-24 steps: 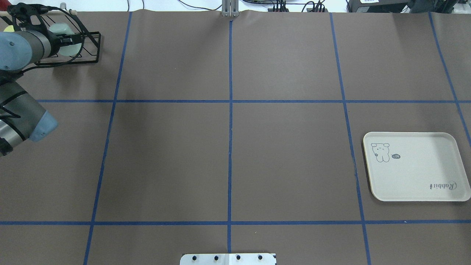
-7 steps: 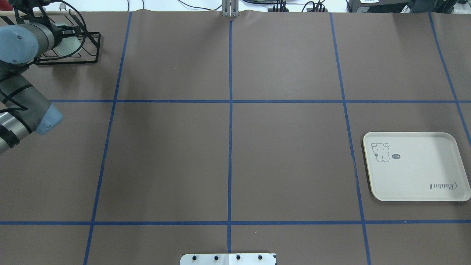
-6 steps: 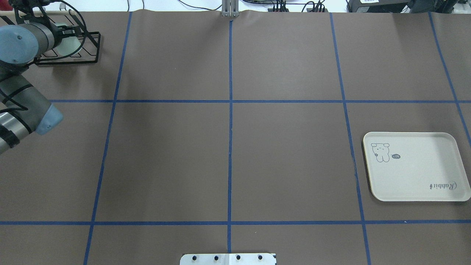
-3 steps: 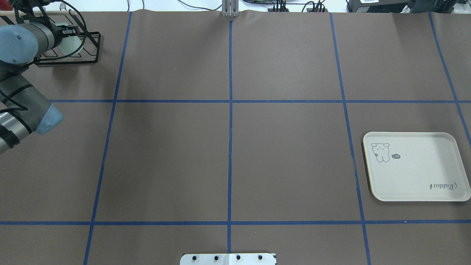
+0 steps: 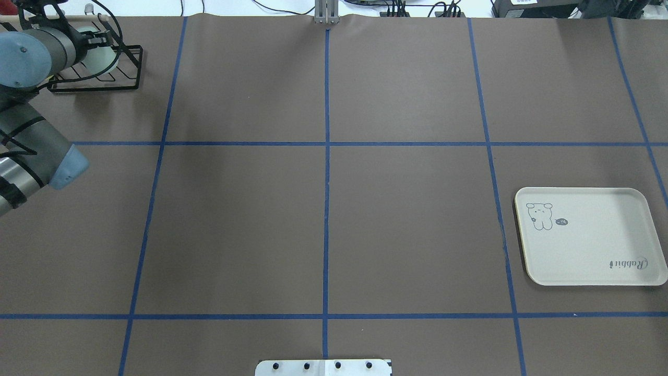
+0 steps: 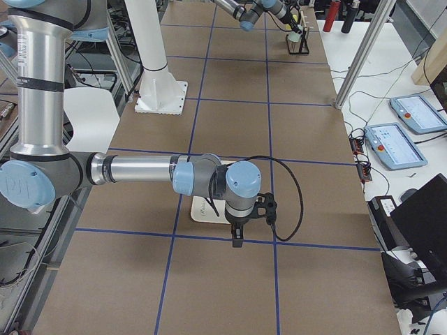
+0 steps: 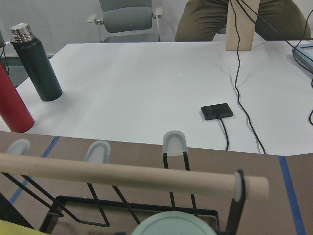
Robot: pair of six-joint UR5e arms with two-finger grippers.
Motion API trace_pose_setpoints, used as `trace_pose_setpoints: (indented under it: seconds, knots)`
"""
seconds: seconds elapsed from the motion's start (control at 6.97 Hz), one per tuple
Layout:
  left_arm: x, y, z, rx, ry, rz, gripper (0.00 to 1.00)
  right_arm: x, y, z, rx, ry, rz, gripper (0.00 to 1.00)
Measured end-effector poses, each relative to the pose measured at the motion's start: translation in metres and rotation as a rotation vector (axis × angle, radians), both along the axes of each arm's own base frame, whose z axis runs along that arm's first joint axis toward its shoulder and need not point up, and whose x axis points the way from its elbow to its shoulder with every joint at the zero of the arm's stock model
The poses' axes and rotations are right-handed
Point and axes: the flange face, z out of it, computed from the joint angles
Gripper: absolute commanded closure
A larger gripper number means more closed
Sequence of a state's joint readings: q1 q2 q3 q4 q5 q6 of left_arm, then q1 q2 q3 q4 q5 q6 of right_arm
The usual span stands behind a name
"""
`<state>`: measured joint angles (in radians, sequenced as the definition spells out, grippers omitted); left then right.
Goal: Left arm grabs green cup and hands to right arm on tray
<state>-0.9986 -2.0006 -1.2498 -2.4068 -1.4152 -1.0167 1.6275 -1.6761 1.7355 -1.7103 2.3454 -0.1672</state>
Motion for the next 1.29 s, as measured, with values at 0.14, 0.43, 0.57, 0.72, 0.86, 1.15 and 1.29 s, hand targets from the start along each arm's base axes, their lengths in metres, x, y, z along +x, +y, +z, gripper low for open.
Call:
trace_pose_setpoints:
  seconds: [0.14,0.43,0.57,0.72,0.86,1.15,1.29]
  knots:
    - [-0.002,0.000,-0.004,0.007,0.004,-0.003,0.51,0.000,0.000,0.000,0.000,0.000,0.000,0.00]
    - [-0.010,0.001,-0.016,0.028,0.015,-0.012,0.53,0.000,0.000,0.000,0.000,0.000,0.000,0.00]
    - [-0.015,0.003,-0.022,0.039,0.022,-0.018,0.54,0.000,0.000,0.000,0.001,0.000,0.000,0.00]
    - [-0.021,0.004,-0.027,0.048,0.027,-0.025,0.54,0.000,0.000,-0.001,0.002,0.000,0.001,0.00]
    - [-0.031,0.007,-0.030,0.057,0.030,-0.034,0.54,0.001,0.000,-0.001,0.003,-0.001,0.001,0.00]
    - [-0.062,0.013,-0.037,0.083,0.012,-0.050,0.54,0.001,0.000,-0.001,0.004,-0.001,0.001,0.00]
    - [-0.076,0.017,-0.042,0.098,0.002,-0.055,0.54,0.001,0.000,-0.001,0.005,-0.001,0.000,0.00]
